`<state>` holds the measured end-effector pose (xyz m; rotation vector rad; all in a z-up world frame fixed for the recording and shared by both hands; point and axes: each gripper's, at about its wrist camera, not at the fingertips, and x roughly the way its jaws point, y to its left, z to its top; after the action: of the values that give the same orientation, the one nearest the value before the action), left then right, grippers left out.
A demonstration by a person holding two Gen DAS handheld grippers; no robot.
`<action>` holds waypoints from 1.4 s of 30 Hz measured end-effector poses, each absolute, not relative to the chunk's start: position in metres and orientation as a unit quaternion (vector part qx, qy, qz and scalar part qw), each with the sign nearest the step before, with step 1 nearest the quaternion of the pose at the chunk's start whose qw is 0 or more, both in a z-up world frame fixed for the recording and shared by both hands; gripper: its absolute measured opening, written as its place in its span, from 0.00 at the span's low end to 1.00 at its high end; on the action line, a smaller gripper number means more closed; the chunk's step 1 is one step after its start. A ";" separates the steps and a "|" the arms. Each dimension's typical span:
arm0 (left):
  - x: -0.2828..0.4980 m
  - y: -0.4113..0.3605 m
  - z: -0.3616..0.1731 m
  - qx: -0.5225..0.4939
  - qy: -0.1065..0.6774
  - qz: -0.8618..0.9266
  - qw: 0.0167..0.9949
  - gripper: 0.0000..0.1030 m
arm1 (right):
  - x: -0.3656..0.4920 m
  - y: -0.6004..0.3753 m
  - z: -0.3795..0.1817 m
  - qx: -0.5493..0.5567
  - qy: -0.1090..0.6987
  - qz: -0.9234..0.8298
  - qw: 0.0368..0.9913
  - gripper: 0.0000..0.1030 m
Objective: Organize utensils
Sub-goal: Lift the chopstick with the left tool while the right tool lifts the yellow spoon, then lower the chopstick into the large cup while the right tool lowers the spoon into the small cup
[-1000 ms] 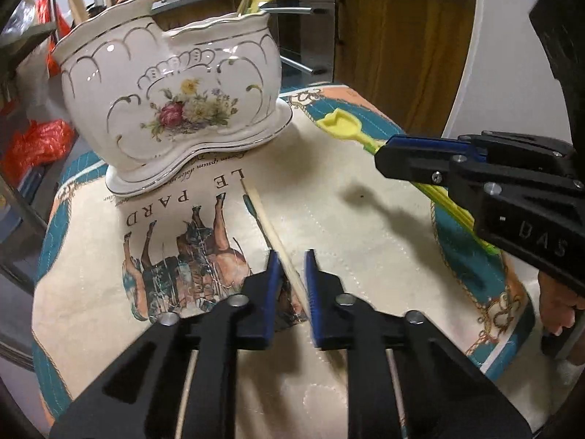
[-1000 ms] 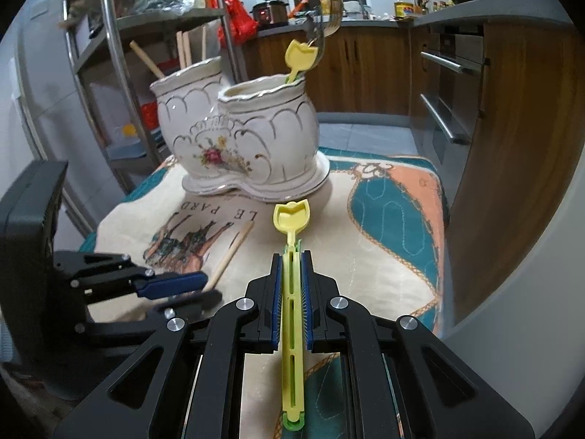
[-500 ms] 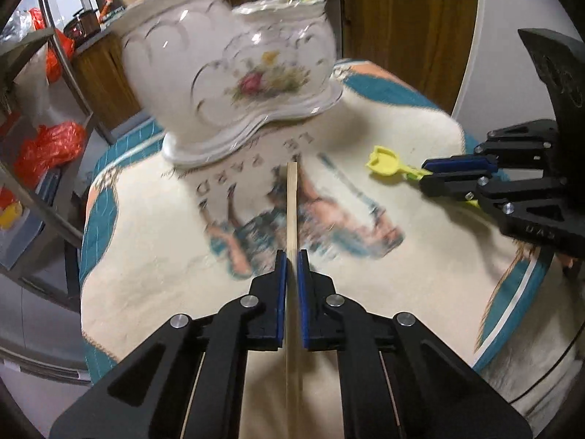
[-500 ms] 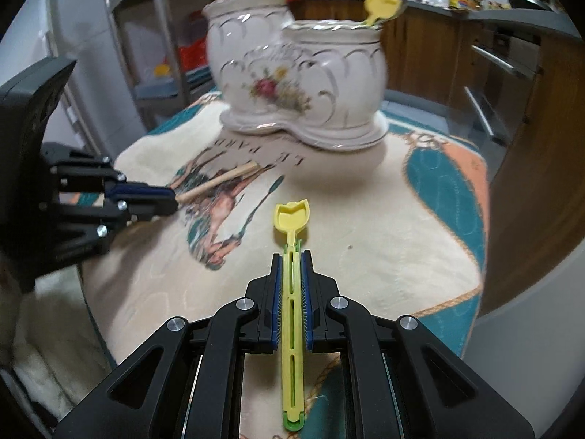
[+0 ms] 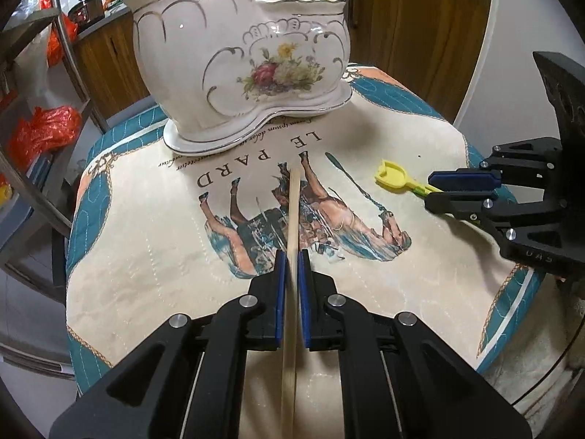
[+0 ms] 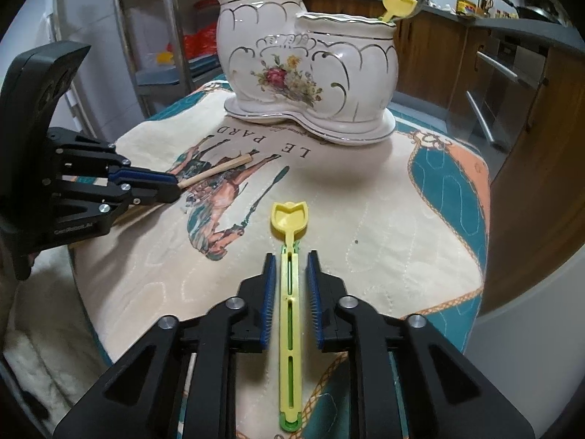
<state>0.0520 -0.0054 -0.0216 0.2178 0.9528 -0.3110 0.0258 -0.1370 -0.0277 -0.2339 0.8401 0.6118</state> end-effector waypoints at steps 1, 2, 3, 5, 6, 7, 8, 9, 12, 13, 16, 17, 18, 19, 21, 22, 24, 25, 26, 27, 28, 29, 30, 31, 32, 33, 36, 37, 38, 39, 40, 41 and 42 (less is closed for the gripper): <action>0.051 -0.006 -0.022 0.107 0.453 -0.151 0.872 0.06 | 0.025 -0.136 -0.028 -0.112 0.400 0.289 0.862 0.10; 0.052 -0.006 -0.023 0.109 0.450 -0.154 0.873 0.06 | 0.025 -0.136 -0.027 -0.113 0.398 0.288 0.863 0.10; 0.052 -0.006 -0.023 0.109 0.447 -0.156 0.874 0.06 | 0.025 -0.135 -0.027 -0.115 0.397 0.286 0.865 0.10; 0.050 -0.003 -0.022 0.106 0.442 -0.159 0.876 0.06 | 0.024 -0.135 -0.025 -0.111 0.391 0.284 0.869 0.10; 0.048 0.000 -0.021 0.104 0.438 -0.160 0.879 0.06 | 0.025 -0.136 -0.023 -0.108 0.387 0.284 0.870 0.10; 0.046 0.003 -0.019 0.103 0.432 -0.160 0.882 0.06 | 0.024 -0.137 -0.020 -0.102 0.382 0.284 0.873 0.10; 0.043 0.007 -0.016 0.100 0.423 -0.162 0.886 0.06 | 0.023 -0.139 -0.016 -0.094 0.373 0.286 0.878 0.10; 0.041 0.010 -0.013 0.098 0.416 -0.163 0.889 0.06 | 0.023 -0.140 -0.013 -0.088 0.365 0.288 0.881 0.10; 0.033 0.027 0.002 0.083 0.372 -0.165 0.910 0.06 | 0.021 -0.144 -0.001 -0.055 0.337 0.296 0.892 0.10; 0.029 0.033 0.009 0.075 0.352 -0.166 0.918 0.06 | 0.020 -0.145 0.002 -0.049 0.329 0.297 0.895 0.10; 0.020 0.051 0.028 0.053 0.297 -0.162 0.940 0.06 | 0.019 -0.141 0.014 -0.041 0.294 0.294 0.909 0.10; 0.019 0.058 0.034 0.044 0.282 -0.161 0.945 0.06 | 0.019 -0.140 0.019 -0.037 0.282 0.295 0.912 0.10; 0.019 0.061 0.038 0.038 0.271 -0.160 0.948 0.06 | 0.020 -0.139 0.023 -0.033 0.274 0.296 0.915 0.10; 0.020 0.066 0.044 0.031 0.257 -0.158 0.953 0.06 | 0.021 -0.138 0.029 -0.027 0.263 0.296 0.918 0.10; 0.022 0.073 0.054 0.021 0.231 -0.157 0.960 0.06 | 0.025 -0.139 0.040 -0.011 0.242 0.297 0.924 0.10; 0.025 0.076 0.060 0.017 0.217 -0.155 0.964 0.06 | 0.028 -0.140 0.047 0.003 0.228 0.297 0.927 0.10; 0.033 0.080 0.072 0.007 0.195 -0.156 0.968 0.06 | 0.034 -0.141 0.058 0.019 0.204 0.294 0.933 0.10; 0.036 0.084 0.077 0.003 0.190 -0.157 0.969 0.06 | 0.037 -0.141 0.063 0.024 0.196 0.293 0.935 0.10; 0.043 0.086 0.083 -0.003 0.181 -0.157 0.971 0.06 | 0.042 -0.141 0.068 0.029 0.188 0.293 0.937 0.10; 0.046 0.087 0.086 -0.006 0.176 -0.157 0.972 0.06 | 0.047 -0.140 0.074 0.035 0.179 0.293 0.938 0.10; 0.052 0.087 0.093 -0.011 0.167 -0.156 0.974 0.06 | 0.051 -0.138 0.077 0.038 0.174 0.294 0.939 0.10; 0.058 0.087 0.099 -0.015 0.159 -0.154 0.975 0.06 | 0.058 -0.137 0.082 0.044 0.169 0.296 0.939 0.10; 0.067 0.087 0.107 -0.021 0.149 -0.153 0.977 0.06 | 0.065 -0.136 0.086 0.051 0.164 0.296 0.940 0.10; 0.070 0.087 0.114 -0.024 0.142 -0.154 0.977 0.06 | 0.068 -0.137 0.089 0.057 0.162 0.298 0.939 0.10; 0.078 0.086 0.122 -0.029 0.131 -0.156 0.979 0.06 | 0.076 -0.137 0.092 0.064 0.159 0.298 0.939 0.10; 0.085 0.084 0.130 -0.032 0.121 -0.157 0.980 0.06 | 0.081 -0.136 0.094 0.069 0.155 0.297 0.940 0.10; 0.101 0.075 0.149 -0.038 0.095 -0.161 0.982 0.06 | 0.101 -0.137 0.100 0.088 0.142 0.299 0.940 0.10; 0.105 0.072 0.153 -0.039 0.089 -0.160 0.982 0.06 | 0.111 -0.137 0.102 0.100 0.138 0.300 0.939 0.10; 0.111 0.068 0.156 -0.041 0.080 -0.160 0.983 0.06 | 0.115 -0.138 0.101 0.109 0.138 0.302 0.937 0.10; 0.117 0.064 0.159 -0.041 0.067 -0.152 0.985 0.06 | 0.124 -0.138 0.100 0.127 0.139 0.308 0.933 0.10; 0.121 0.062 0.160 -0.042 0.061 -0.146 0.987 0.06 | 0.130 -0.139 0.099 0.137 0.140 0.310 0.930 0.10; 0.126 0.060 0.160 -0.047 0.055 -0.140 0.987 0.06 | 0.137 -0.139 0.097 0.146 0.140 0.313 0.928 0.10; 0.130 0.058 0.159 -0.052 0.049 -0.138 0.988 0.06 | 0.142 -0.138 0.094 0.153 0.139 0.315 0.926 0.10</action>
<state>0.1304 0.0579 0.1588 -0.1037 0.0993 -0.2774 0.1419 -0.1383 0.0940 0.3143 0.2849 0.6468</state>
